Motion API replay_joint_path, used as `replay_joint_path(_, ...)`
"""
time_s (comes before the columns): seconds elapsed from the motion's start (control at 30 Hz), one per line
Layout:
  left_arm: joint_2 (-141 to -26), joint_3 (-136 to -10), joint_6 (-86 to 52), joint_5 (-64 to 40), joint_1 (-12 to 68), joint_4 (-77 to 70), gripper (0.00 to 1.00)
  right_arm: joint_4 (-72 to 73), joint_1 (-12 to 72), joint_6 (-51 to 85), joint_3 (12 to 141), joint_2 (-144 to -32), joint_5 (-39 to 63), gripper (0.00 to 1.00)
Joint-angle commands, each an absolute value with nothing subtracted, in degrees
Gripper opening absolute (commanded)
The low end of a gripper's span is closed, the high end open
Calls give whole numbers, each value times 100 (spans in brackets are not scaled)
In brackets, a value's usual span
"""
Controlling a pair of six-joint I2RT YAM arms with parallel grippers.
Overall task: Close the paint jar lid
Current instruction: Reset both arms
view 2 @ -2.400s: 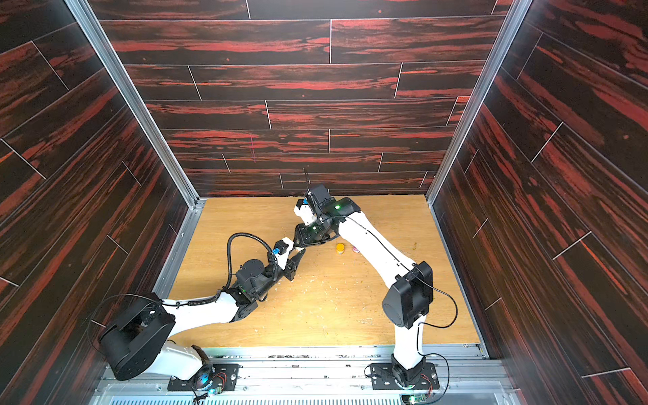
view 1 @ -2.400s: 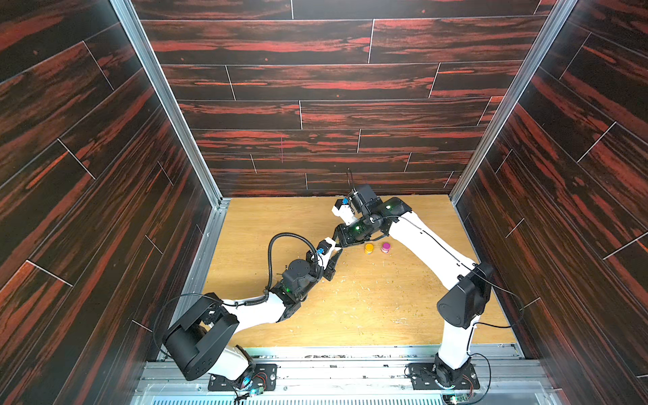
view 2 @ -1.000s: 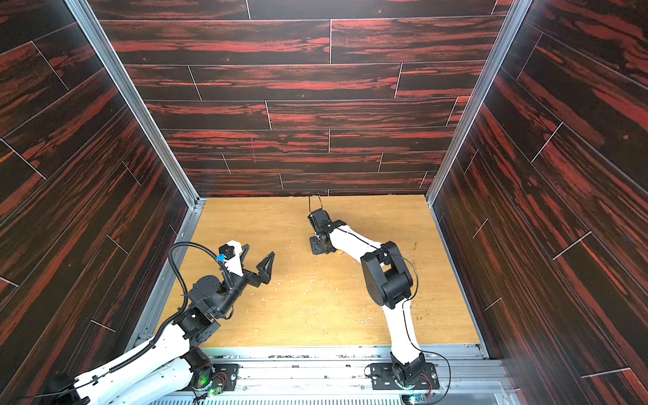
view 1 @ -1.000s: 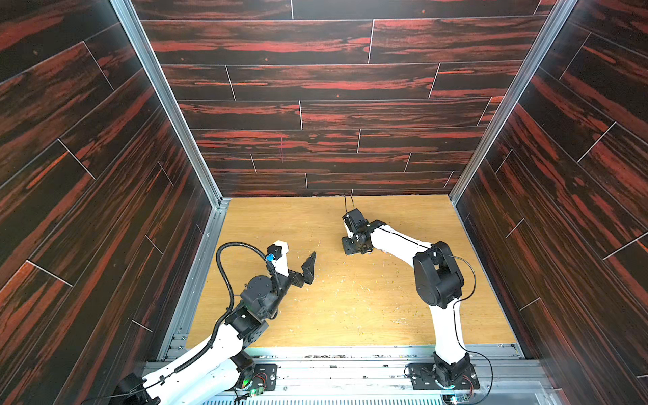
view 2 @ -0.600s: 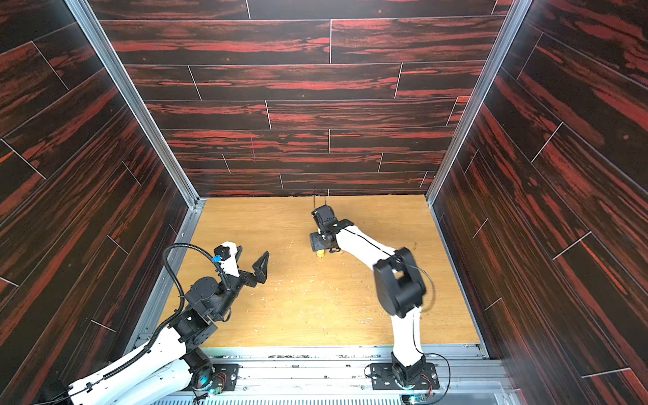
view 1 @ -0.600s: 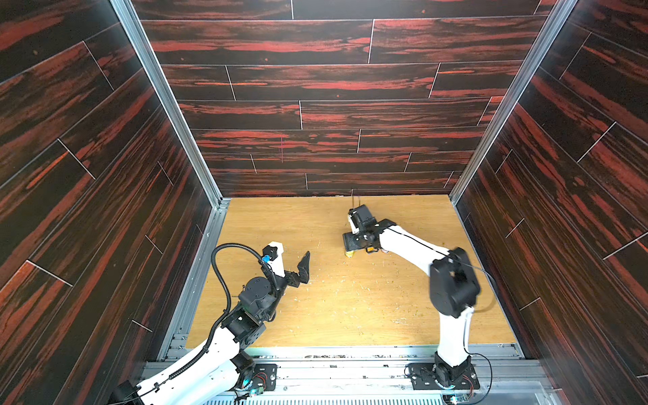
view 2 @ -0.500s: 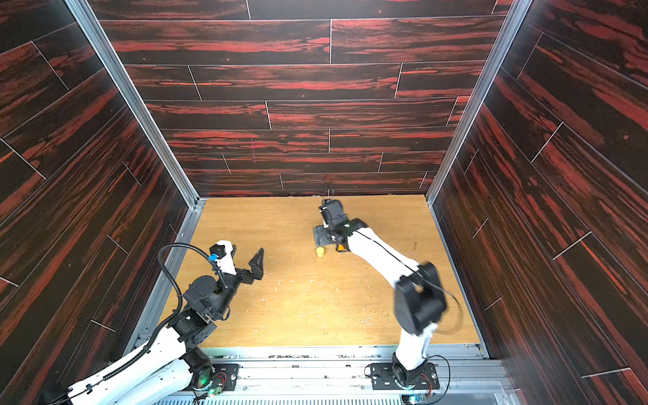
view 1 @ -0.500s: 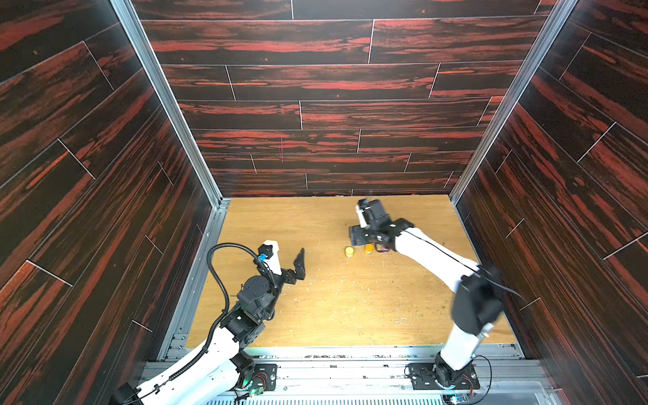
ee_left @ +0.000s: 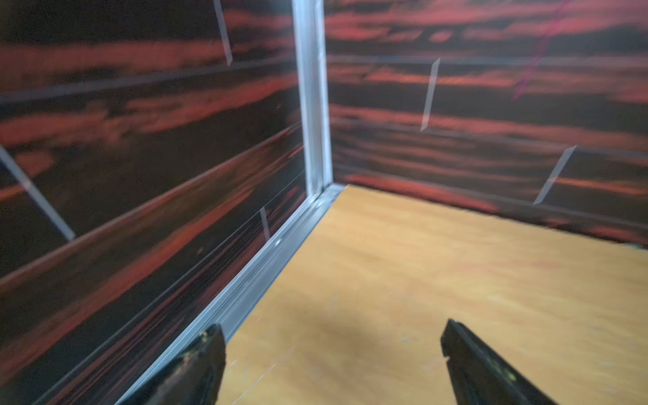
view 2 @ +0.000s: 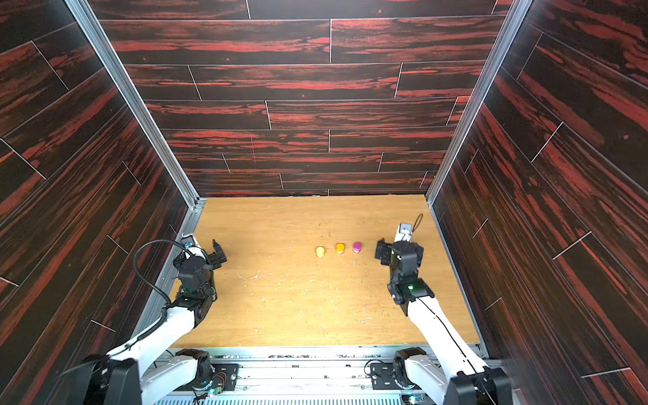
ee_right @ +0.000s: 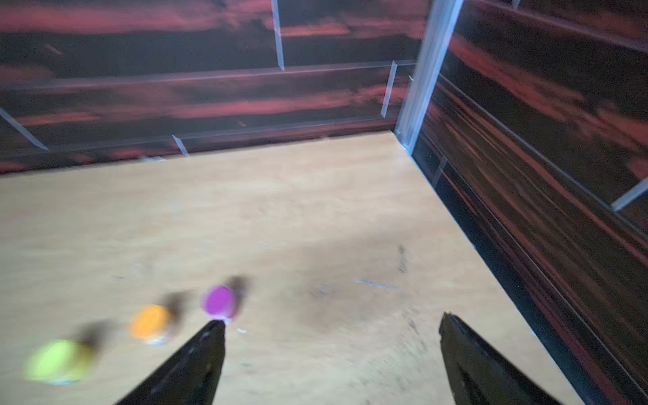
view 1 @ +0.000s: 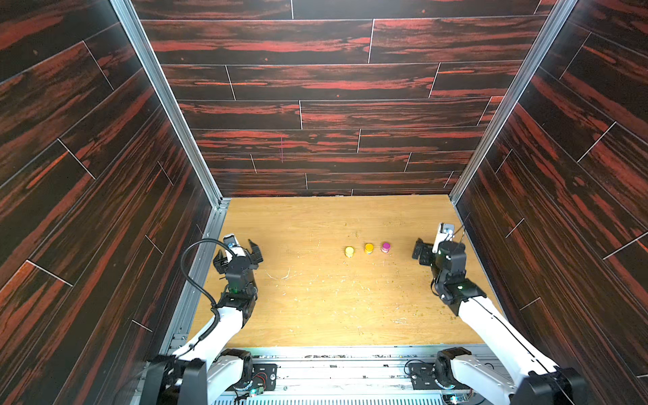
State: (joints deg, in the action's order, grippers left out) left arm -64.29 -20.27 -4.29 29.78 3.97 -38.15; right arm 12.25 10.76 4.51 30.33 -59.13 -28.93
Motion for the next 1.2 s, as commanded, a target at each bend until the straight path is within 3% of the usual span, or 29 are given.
replay_joint_path(0.0, -6868, -1778, -286, 2504, 227, -4669, 100, 3197, 809, -130, 2523, -6191, -3003, 99)
replay_joint_path(0.3, -7109, -1679, -218, 1596, 159, -5142, 100, 5547, 475, -172, 1487, -7285, -2050, 98)
replay_joint_path(0.43, -6989, -1377, -284, 1622, 163, -5153, 100, 6360, 466, -269, 1234, -7766, -2146, 99)
replay_joint_path(0.63, -8831, -1270, -376, 1813, 165, -6923, 100, 7812, 303, -192, 1116, -8778, -1707, 99)
replay_joint_path(0.7, -9362, -1457, -339, 2025, 152, -7615, 100, 7527, 29, 140, 1086, -8673, -1472, 99)
replay_joint_path(0.77, -8856, -1789, -455, 1945, 142, -6060, 100, 7570, -93, 274, 1338, -9044, -1517, 99)
replay_joint_path(0.8, -8682, -2092, -532, 1836, 92, -5115, 100, 6536, -127, 362, 1679, -8862, -1431, 99)
replay_joint_path(0.87, -9022, -2346, -645, 1920, -46, -5303, 100, 6522, -411, 549, 1730, -8912, -971, 98)
replay_joint_path(1.17, -8833, -2369, -693, 1739, -106, -4828, 100, 6505, -420, 513, 1705, -8862, -983, 99)
